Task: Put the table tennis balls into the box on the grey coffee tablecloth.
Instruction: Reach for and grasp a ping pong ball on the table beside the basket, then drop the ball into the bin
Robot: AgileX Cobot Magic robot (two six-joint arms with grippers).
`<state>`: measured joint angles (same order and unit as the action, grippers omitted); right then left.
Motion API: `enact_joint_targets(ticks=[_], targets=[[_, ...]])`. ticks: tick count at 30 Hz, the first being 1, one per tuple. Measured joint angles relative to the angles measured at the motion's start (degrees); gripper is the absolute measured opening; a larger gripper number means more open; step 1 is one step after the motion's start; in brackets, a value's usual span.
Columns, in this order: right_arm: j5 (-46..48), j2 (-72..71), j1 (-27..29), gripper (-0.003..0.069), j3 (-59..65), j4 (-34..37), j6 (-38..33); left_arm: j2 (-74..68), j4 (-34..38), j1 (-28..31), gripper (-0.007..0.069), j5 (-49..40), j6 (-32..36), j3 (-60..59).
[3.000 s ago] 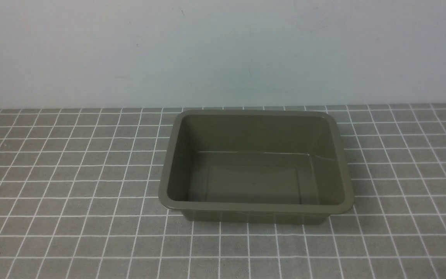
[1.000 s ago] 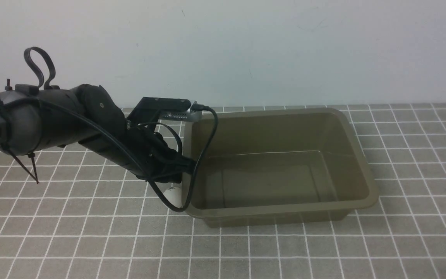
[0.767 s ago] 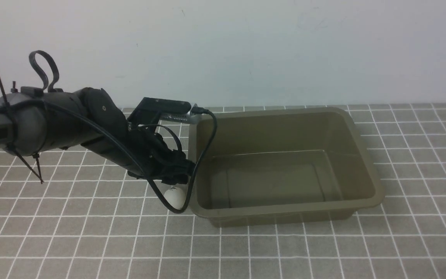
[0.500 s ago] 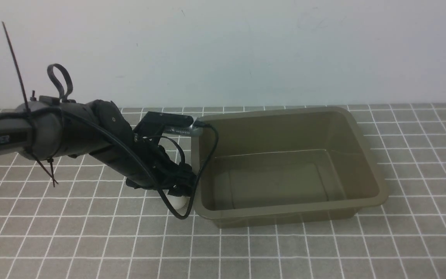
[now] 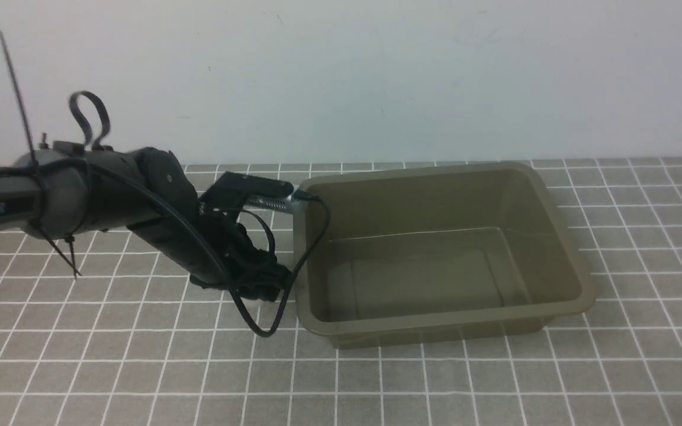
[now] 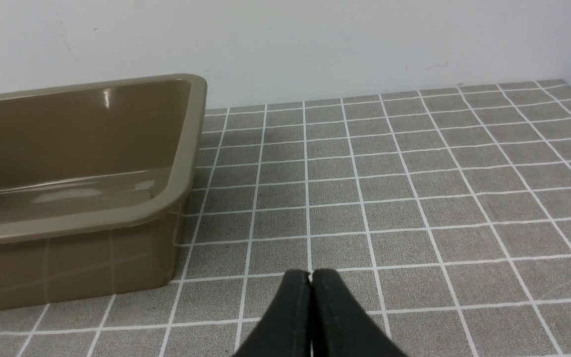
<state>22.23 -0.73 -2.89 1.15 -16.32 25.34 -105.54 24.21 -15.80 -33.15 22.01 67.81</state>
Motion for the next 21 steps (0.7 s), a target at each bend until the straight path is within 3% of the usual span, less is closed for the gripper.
enact_joint_targets(ticks=[6, 12, 15, 18, 21], targets=[[0.0, 0.0, 0.0, -0.0009, 0.0, 0.0, 0.0, 7.6, 1.8, -4.8, 0.0346, 0.2, -0.1, 5.1], [0.0, 0.0, 0.0, -0.0009, 0.0, 0.0, 0.0, 3.2, 3.5, -11.4, 0.0346, 0.2, 2.0, 10.4], [0.0, 0.0, 0.0, -0.0009, 0.0, 0.0, 0.0, -1.5, 3.5, -12.1, 0.0429, -0.7, -0.3, 14.0], [0.0, 0.0, 0.0, -0.0009, 0.0, 0.0, 0.0, -4.7, 3.0, -11.7, 0.0561, -1.9, -3.9, 15.9], [0.0, 0.0, 0.0, -0.0009, 0.0, 0.0, 0.0, -5.1, 2.2, -10.9, 0.0602, -4.6, -6.1, 16.7]])
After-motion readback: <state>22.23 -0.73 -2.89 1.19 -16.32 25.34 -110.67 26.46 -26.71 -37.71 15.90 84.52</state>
